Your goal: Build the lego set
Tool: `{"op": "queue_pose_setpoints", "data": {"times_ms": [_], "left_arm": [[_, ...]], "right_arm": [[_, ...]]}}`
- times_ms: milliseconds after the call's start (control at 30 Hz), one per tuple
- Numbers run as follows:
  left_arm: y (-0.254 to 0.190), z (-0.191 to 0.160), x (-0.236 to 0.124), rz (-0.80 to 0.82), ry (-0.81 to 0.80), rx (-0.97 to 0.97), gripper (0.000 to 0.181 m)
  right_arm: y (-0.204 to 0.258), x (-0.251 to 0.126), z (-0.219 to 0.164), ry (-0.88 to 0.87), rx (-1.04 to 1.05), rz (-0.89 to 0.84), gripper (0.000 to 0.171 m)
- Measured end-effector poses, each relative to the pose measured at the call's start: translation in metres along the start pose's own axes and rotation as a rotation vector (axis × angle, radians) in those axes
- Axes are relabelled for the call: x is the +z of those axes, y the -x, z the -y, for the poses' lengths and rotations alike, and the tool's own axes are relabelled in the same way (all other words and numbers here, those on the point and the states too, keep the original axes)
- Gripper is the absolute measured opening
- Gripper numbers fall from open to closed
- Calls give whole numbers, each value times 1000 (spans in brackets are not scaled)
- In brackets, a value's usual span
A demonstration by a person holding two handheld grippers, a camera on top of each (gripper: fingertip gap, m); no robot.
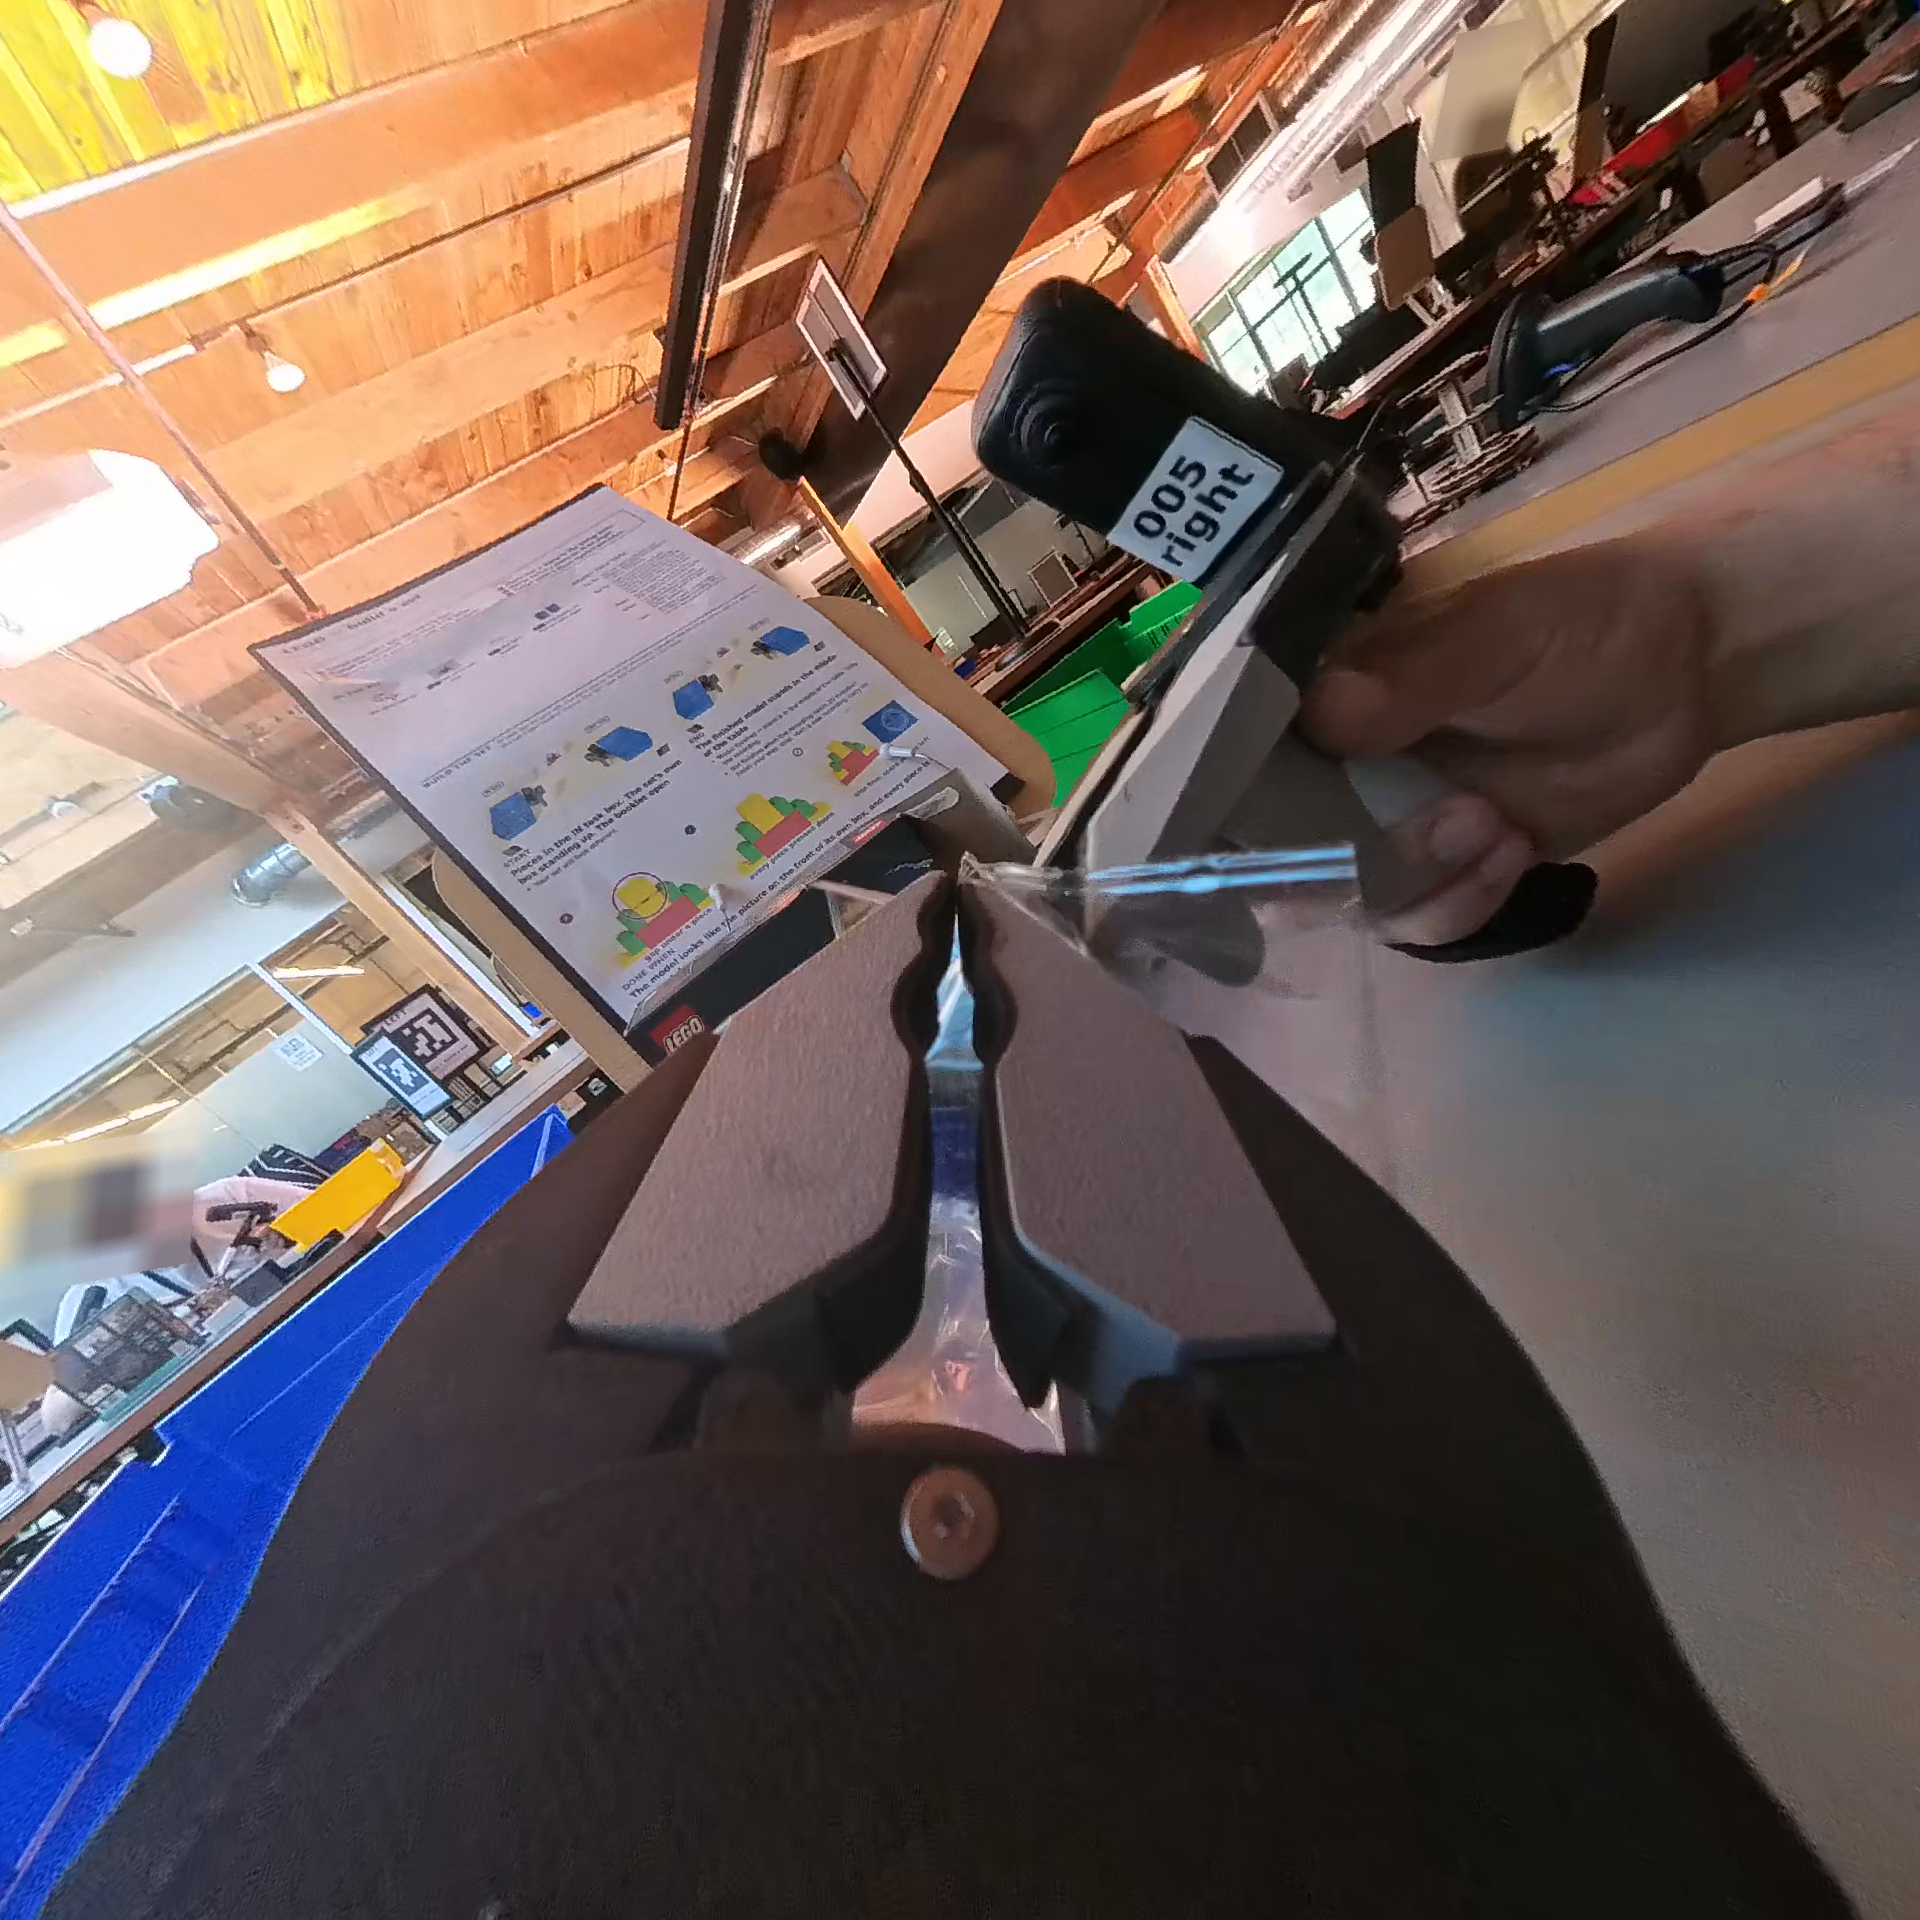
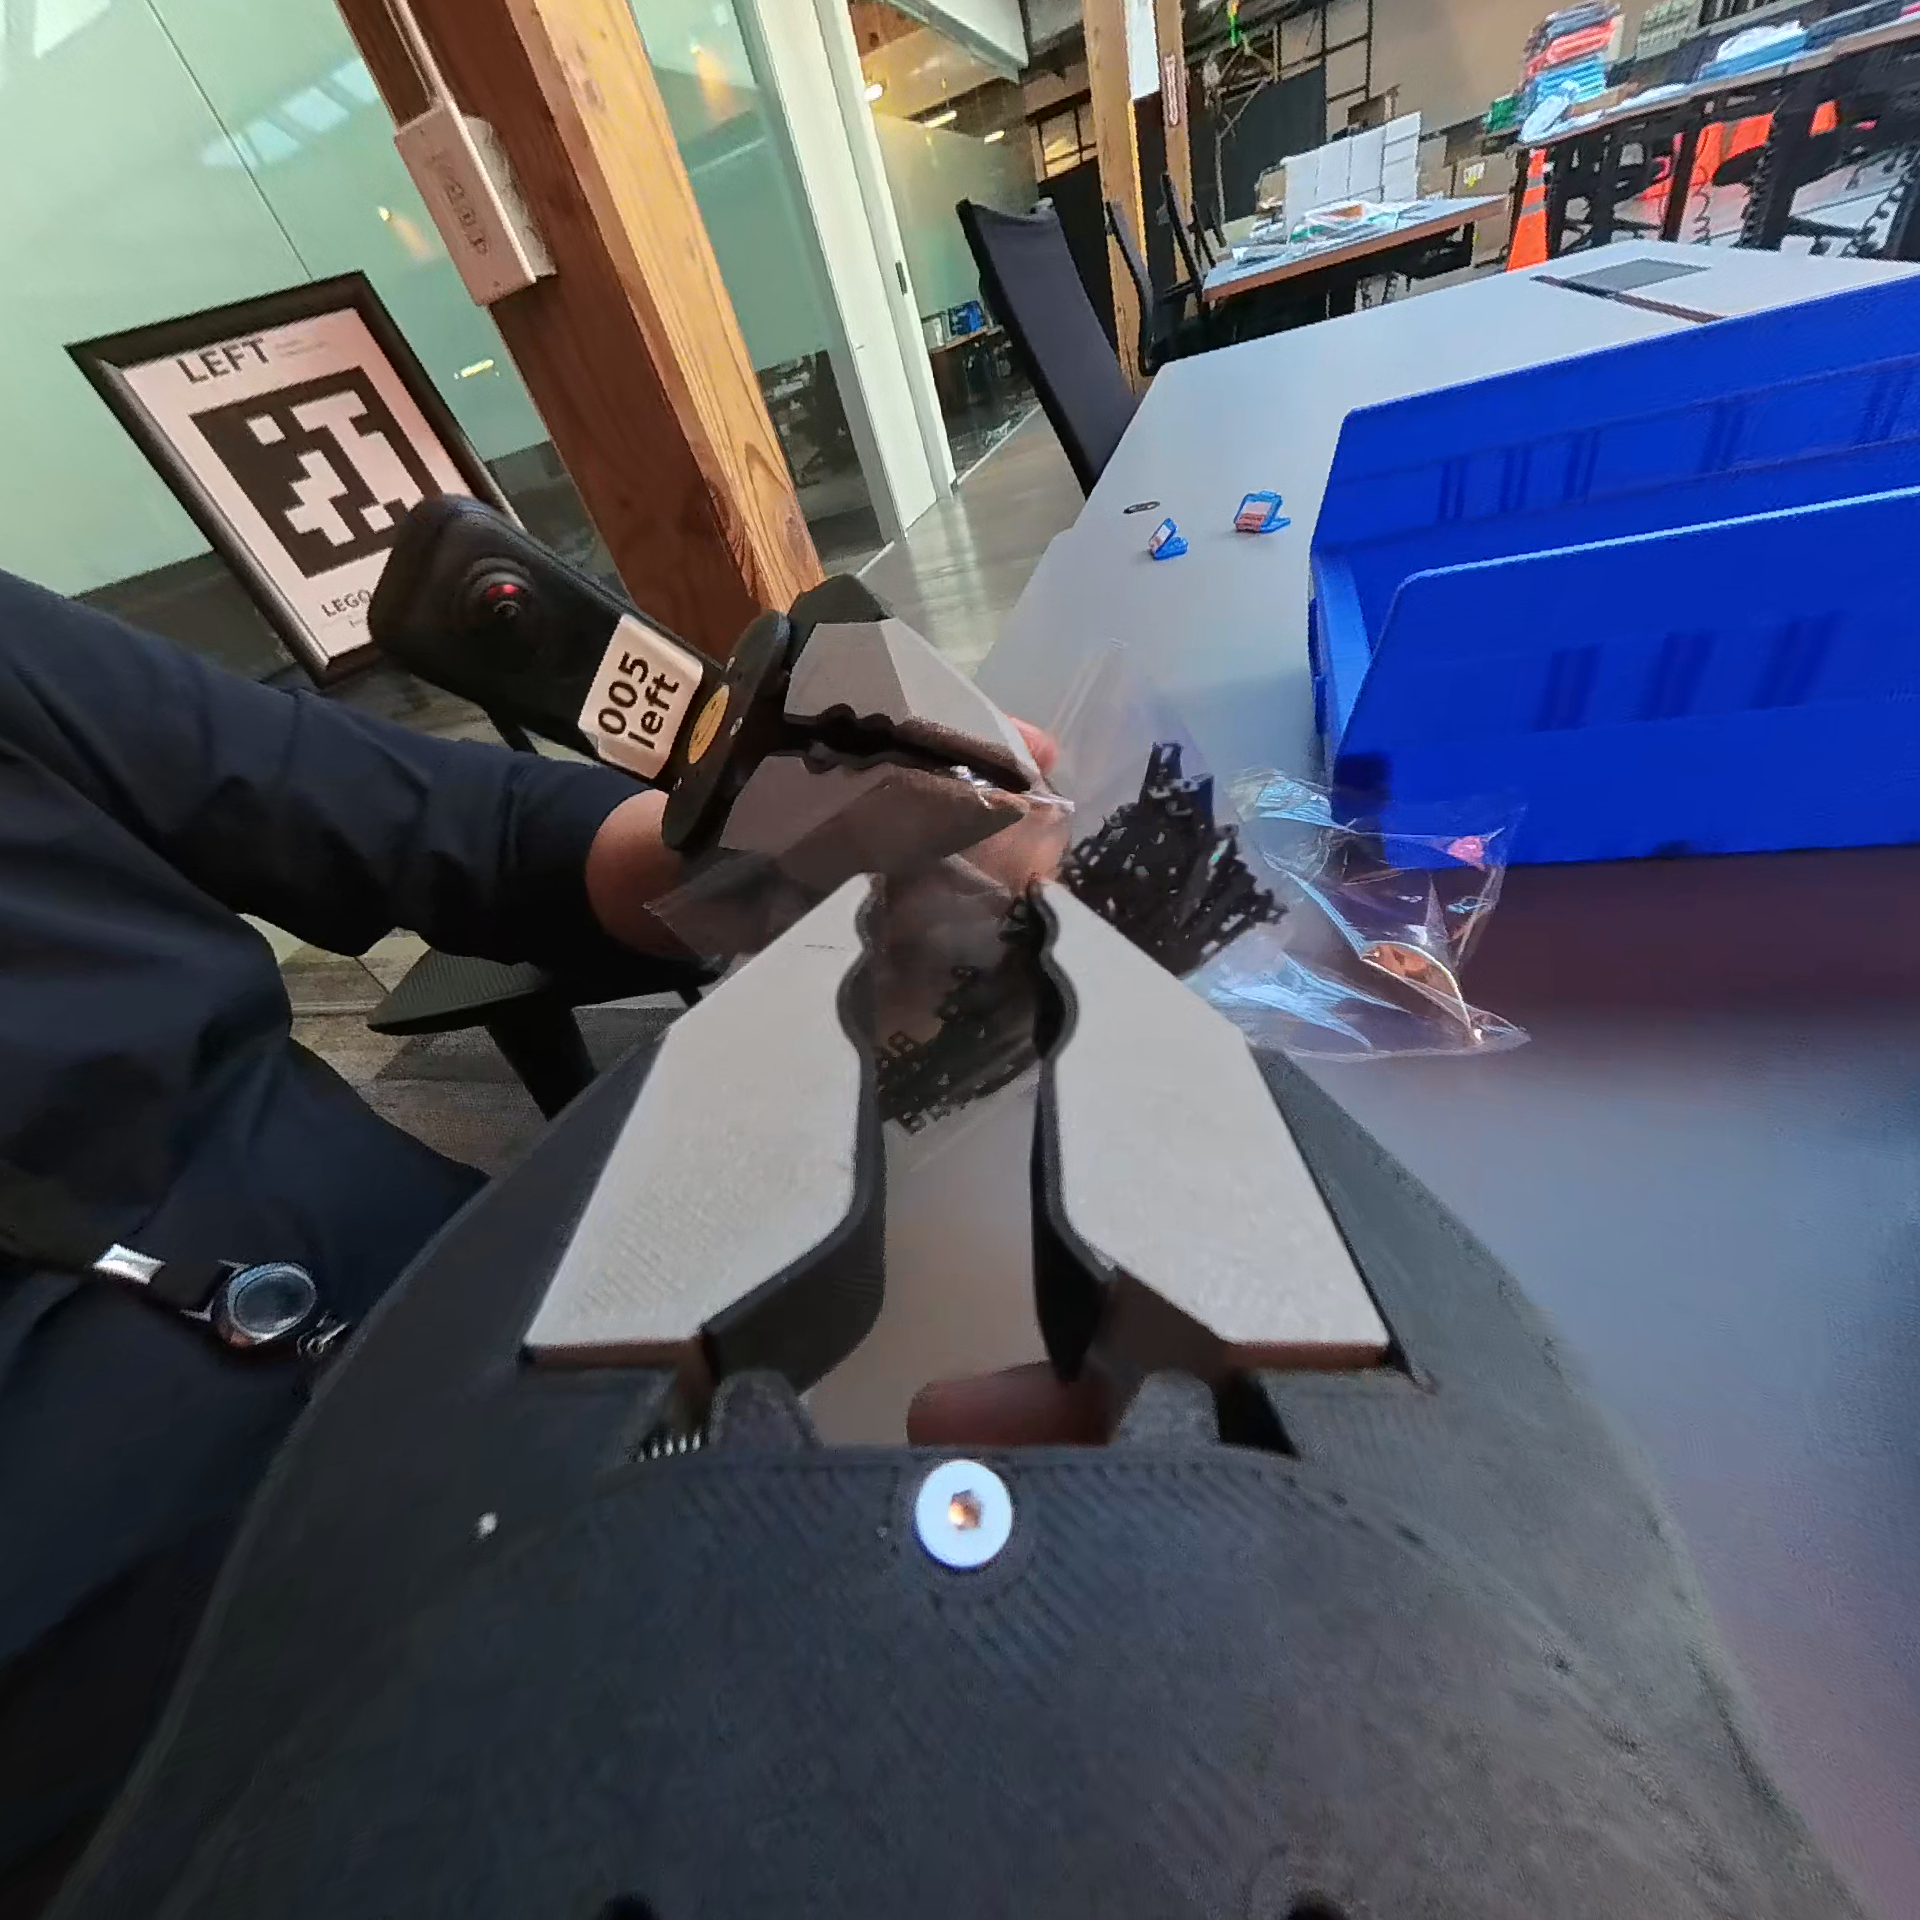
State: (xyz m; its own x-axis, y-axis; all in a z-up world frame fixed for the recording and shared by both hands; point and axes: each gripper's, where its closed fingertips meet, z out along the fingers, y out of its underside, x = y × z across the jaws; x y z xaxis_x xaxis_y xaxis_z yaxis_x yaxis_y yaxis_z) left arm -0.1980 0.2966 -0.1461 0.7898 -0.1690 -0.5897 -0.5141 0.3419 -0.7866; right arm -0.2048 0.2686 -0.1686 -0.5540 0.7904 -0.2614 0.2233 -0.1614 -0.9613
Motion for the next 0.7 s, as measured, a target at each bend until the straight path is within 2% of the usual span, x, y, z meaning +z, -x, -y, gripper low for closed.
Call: {"op": "queue_pose_setpoints", "data": {"times_ms": [167,233,467,600,700], "left_arm": [[2,-2,0,8,12,-3,0],[2,-2,0,9,13,-6,0],[6,-4,-1,23,21,-14,0],[6,-6,0,26,27,-14,0],[3,-5,0,18,29,8,0]], "right_arm": [[1,2,1,-22,22,16,14],[-1,1,2,-33,20,10,0],[-2,-6,7,-59,72,32,0],[-5,-10,14,-100,150,61,32],[-7,-9,12,-104,180,66,41]]}}
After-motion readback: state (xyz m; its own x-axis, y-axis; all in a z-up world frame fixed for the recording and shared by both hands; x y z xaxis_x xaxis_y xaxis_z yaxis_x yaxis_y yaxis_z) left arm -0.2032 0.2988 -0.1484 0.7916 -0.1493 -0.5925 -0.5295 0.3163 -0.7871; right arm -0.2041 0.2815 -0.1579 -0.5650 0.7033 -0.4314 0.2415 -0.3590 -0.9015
